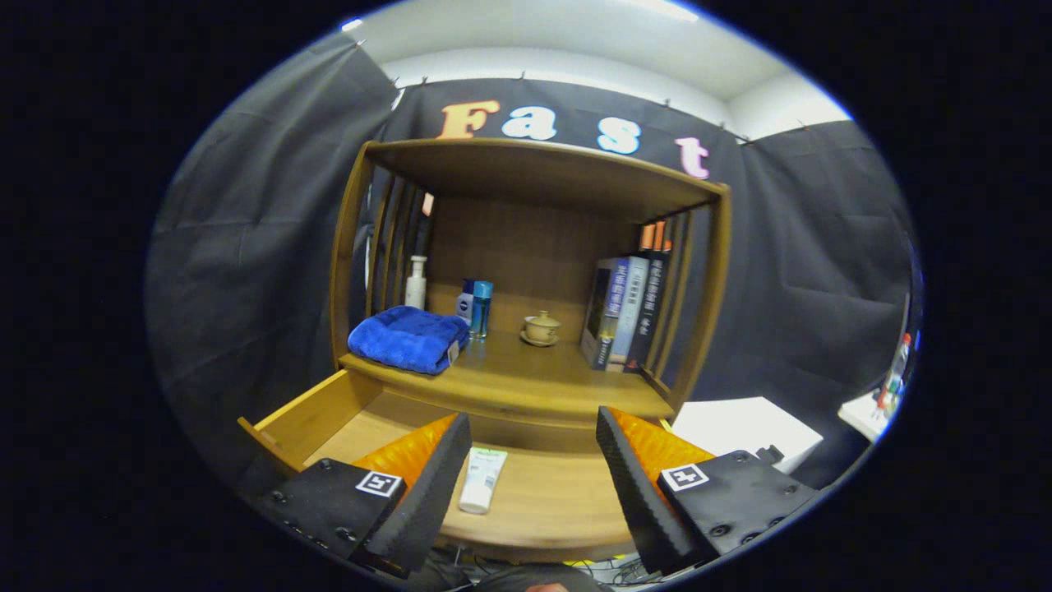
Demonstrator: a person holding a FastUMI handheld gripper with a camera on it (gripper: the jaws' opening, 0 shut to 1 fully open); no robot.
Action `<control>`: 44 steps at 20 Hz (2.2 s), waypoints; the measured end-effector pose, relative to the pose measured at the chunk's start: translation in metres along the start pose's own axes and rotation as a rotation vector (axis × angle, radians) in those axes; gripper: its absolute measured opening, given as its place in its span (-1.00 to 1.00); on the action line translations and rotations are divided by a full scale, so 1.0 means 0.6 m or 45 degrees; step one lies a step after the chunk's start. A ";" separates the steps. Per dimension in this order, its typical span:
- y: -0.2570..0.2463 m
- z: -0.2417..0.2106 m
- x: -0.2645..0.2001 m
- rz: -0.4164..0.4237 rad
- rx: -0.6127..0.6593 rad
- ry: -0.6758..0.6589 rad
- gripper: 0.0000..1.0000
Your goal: Pull open the drawer, take out the items inside it, and place them on the countertop above the cabinet.
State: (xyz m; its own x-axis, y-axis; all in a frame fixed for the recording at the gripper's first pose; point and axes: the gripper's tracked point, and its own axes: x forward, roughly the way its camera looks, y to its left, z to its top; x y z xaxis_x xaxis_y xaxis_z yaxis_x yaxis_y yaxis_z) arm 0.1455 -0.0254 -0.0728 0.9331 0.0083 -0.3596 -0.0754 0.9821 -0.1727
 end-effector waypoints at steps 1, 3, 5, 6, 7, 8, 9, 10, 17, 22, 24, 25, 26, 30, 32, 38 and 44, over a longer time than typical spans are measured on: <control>0.016 -0.007 0.032 0.039 0.022 0.077 0.97; 0.043 -0.057 0.092 0.108 0.048 0.304 0.97; 0.067 -0.122 0.120 0.158 0.137 0.553 0.98; 0.083 -0.144 0.135 0.178 0.186 0.634 0.99; 0.088 -0.165 0.147 0.176 0.211 0.715 0.99; 0.089 -0.188 0.149 0.174 0.215 0.799 0.99; 0.087 -0.216 0.148 0.172 0.205 0.892 0.98; 0.088 -0.240 0.147 0.160 0.198 0.969 0.99; 0.086 -0.340 0.147 0.119 0.187 1.282 0.76; 0.074 -0.366 0.146 0.081 0.140 1.319 0.42; 0.075 -0.385 0.146 0.072 0.120 1.318 0.34; 0.081 -0.382 0.135 0.084 0.130 1.344 0.26; 0.080 -0.378 0.133 0.083 0.126 1.327 0.18; 0.077 -0.336 0.138 0.075 0.135 1.160 -0.03; 0.076 -0.307 0.132 0.099 0.201 1.064 -0.02; 0.051 -0.254 0.108 0.170 0.269 0.823 -0.11; 0.028 -0.136 0.094 0.207 0.280 0.448 -0.11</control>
State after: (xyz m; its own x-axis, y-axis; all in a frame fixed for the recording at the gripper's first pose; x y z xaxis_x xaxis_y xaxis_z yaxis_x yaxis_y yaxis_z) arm 0.1683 -0.0241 -0.1710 0.7359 0.1385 -0.6628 -0.0987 0.9903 0.0974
